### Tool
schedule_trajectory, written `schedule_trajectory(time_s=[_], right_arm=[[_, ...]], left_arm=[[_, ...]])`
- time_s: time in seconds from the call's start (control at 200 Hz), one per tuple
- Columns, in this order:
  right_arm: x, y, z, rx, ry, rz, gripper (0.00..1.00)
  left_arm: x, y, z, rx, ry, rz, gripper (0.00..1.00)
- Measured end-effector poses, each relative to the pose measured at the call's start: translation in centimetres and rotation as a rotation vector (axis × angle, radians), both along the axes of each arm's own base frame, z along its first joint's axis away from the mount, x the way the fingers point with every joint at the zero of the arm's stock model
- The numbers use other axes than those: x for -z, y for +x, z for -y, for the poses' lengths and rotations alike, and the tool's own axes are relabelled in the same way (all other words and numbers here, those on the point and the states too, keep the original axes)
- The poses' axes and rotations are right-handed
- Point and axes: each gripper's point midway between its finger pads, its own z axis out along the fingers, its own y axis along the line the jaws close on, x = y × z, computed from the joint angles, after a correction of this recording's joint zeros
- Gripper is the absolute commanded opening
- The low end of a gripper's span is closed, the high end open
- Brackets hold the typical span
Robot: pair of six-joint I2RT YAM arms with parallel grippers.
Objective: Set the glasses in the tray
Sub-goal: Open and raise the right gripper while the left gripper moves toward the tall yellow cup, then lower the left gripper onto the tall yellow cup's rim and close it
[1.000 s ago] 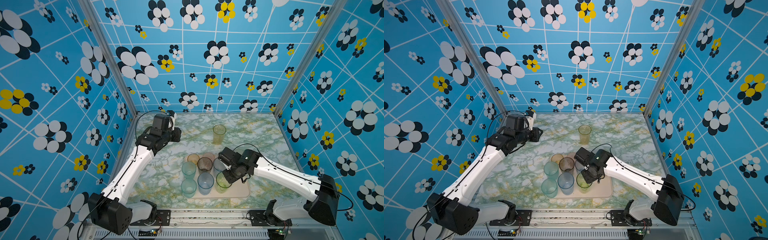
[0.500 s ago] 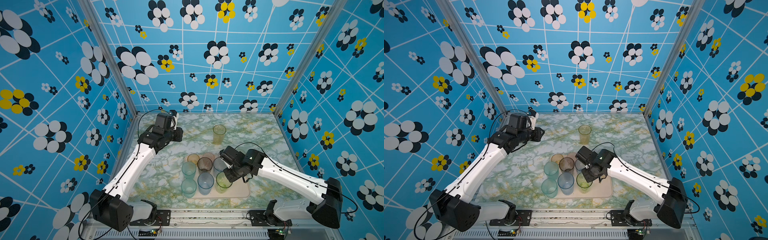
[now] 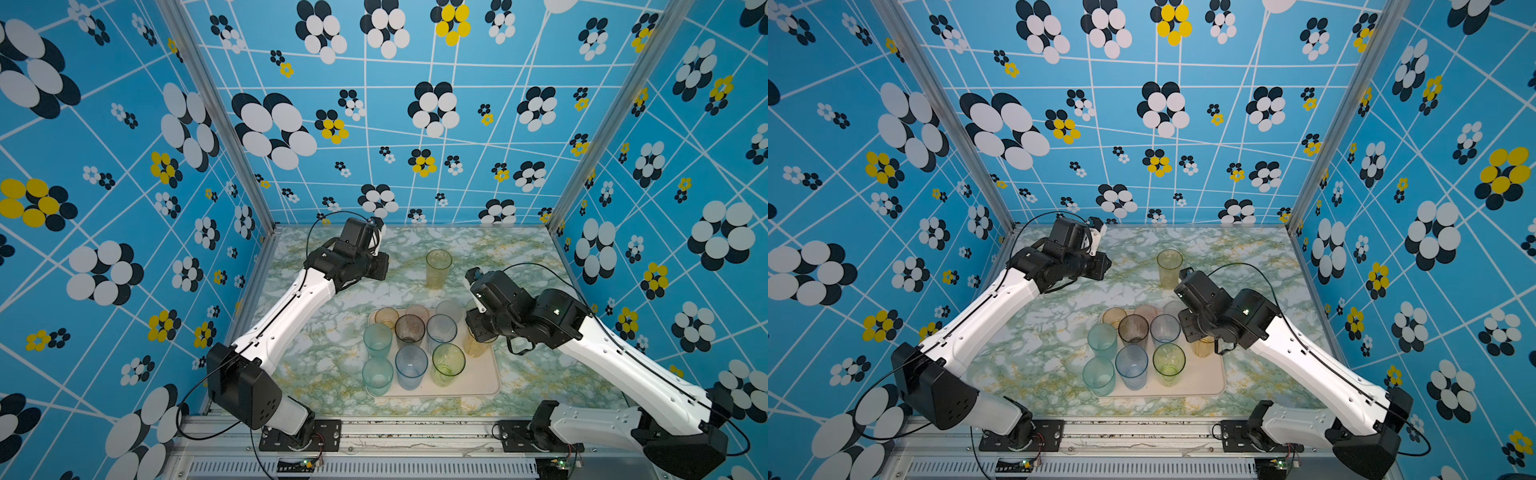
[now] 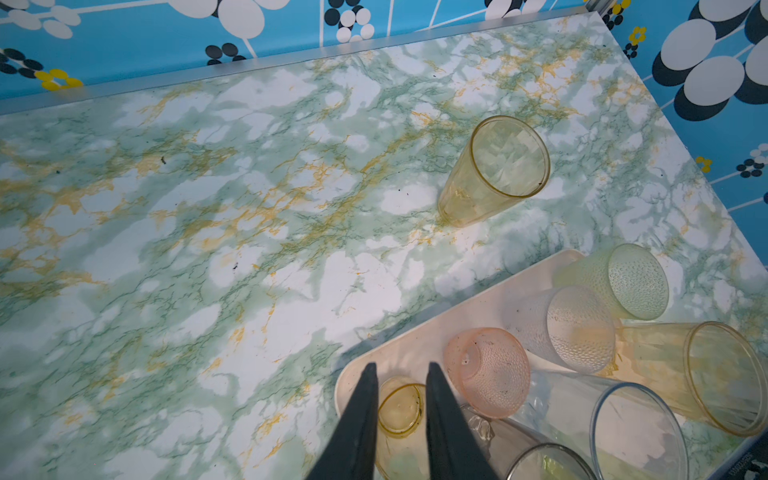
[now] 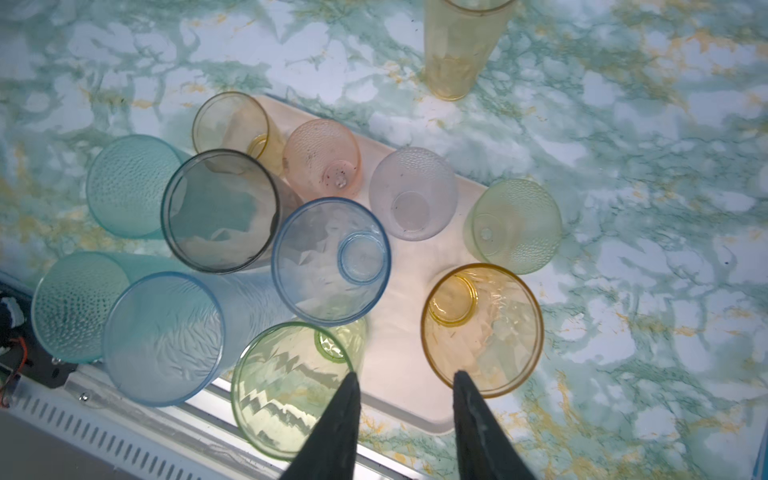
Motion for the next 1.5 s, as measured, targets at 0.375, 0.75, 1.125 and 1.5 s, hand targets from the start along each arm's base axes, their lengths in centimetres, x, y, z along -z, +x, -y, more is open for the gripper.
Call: schedule_trajectory(time_s=[0.375, 0.75, 1.125, 1.5], right_arm=[[-0.3, 3.1, 4.1, 0.165, 0.026, 0.032, 0.43], [1.2, 5.6, 5.1, 0.197, 0.052, 0.006, 0.46], [2.0, 7.2, 6.4, 0.216, 0.077, -0.011, 0.47], [2.7, 8.4, 6.3, 0.198, 0.083, -0.022, 0.48]], left_arm=[[0.2, 3.0, 5.1, 0.068, 0.012, -0.008, 0.24], [4.6, 8.1, 10.4, 0.127, 0.071, -0.053, 0.25], [8.5, 11.1, 12.4, 0.126, 0.134, -0.077, 0.27], [8.8, 11.9, 12.5, 0.124, 0.163, -0.067, 0.28]])
